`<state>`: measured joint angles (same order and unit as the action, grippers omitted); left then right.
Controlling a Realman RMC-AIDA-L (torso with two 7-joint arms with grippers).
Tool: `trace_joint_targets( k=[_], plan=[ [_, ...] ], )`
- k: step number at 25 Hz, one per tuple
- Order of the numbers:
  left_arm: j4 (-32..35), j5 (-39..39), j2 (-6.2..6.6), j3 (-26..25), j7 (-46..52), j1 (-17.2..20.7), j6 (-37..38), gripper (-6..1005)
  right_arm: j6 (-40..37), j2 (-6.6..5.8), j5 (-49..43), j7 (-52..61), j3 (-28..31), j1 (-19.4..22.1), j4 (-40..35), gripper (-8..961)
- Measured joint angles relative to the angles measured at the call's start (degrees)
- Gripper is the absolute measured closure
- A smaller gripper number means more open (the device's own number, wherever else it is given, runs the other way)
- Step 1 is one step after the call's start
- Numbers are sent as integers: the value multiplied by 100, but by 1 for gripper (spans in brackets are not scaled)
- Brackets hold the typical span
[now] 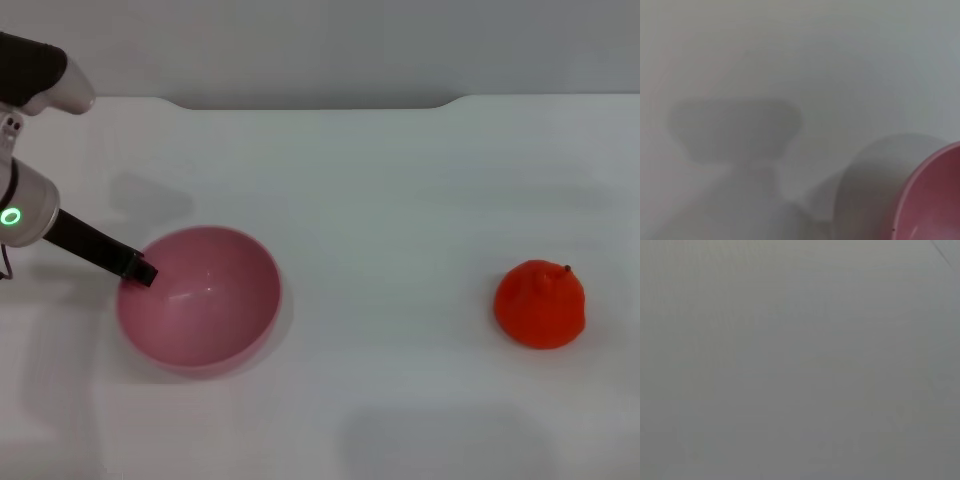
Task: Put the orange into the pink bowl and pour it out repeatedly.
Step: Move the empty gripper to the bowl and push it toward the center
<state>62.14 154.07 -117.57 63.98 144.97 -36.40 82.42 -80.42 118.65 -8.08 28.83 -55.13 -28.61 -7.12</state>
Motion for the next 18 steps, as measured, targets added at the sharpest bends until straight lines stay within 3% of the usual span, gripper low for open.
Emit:
trace_joint_targets(
  k=[6,9,13,18],
  plan=[
    [-8,2,8,262,-3,-31,7,688,-13,0,42,0,52,62,-67,388],
    [-9,0,11,278,-5,-38,5,908,-3,5,46,1,59,104,-148,387],
    [19,-1,17,257,-4,-40,1,924,-12,-6,33,521,50,145,-239,387],
    [44,2,23,228,-42,-114,21,945,-121,-193,-855,3253,-125,502,-1219,388]
  ],
)
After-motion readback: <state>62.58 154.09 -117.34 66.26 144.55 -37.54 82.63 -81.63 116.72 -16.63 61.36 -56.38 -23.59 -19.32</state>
